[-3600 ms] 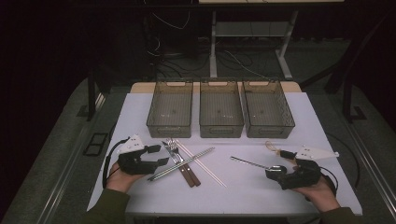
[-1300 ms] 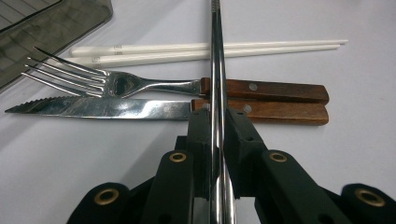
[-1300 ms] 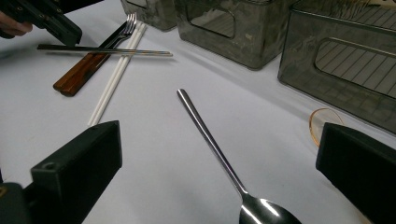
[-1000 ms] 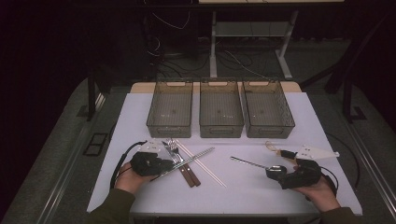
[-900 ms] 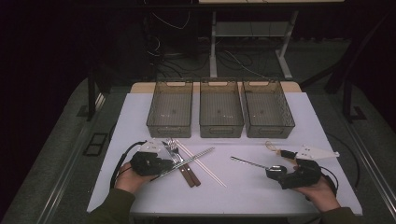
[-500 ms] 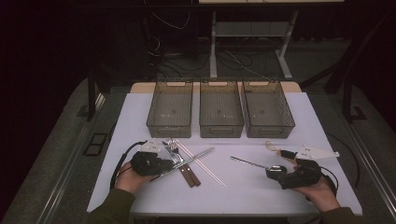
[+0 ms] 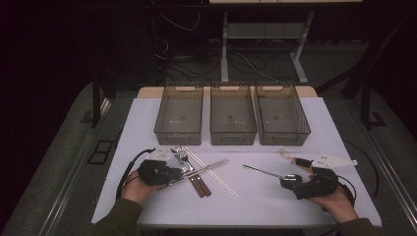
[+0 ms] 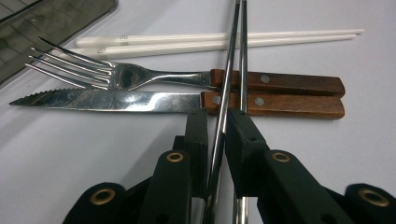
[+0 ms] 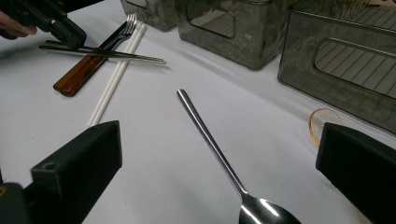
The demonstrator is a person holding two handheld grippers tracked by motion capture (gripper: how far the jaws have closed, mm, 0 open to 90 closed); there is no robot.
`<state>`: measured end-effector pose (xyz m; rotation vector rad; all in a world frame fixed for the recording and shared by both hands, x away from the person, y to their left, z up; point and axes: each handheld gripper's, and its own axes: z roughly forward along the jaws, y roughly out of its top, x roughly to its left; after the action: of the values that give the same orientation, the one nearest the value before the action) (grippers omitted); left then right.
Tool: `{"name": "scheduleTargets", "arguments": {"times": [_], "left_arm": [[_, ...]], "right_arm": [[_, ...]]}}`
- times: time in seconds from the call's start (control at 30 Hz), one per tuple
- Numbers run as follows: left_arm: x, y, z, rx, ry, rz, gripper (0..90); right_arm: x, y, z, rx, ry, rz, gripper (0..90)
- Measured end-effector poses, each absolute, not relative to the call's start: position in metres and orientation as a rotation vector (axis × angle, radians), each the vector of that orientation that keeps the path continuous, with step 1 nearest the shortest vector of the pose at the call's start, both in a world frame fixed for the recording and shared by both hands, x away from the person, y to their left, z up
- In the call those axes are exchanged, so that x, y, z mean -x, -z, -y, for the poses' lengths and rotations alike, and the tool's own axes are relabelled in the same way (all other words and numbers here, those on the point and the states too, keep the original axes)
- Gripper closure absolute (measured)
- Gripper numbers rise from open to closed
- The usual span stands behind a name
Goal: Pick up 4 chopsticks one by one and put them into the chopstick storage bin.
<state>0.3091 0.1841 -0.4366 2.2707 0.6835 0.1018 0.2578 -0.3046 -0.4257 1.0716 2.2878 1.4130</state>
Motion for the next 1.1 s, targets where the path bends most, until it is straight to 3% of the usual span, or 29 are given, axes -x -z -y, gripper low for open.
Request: {"name": "scheduleTargets", "arguments": {"times": [0.77, 1.1], "left_arm": [[-0.3099, 0.4434, -0.1803, -2.300, -0.081, -0.692, 77.3], [-0.3097, 0.4438, -0.1804, -2.315, -0.108, -0.663, 80.9]], "right_arm": [[-0.2582, 0.4261, 0.3042, -1.070, -1.414, -2.293, 0.6], [-0.2581, 0.4260, 0.3043, -1.072, -1.415, -2.292, 0.6]]}}
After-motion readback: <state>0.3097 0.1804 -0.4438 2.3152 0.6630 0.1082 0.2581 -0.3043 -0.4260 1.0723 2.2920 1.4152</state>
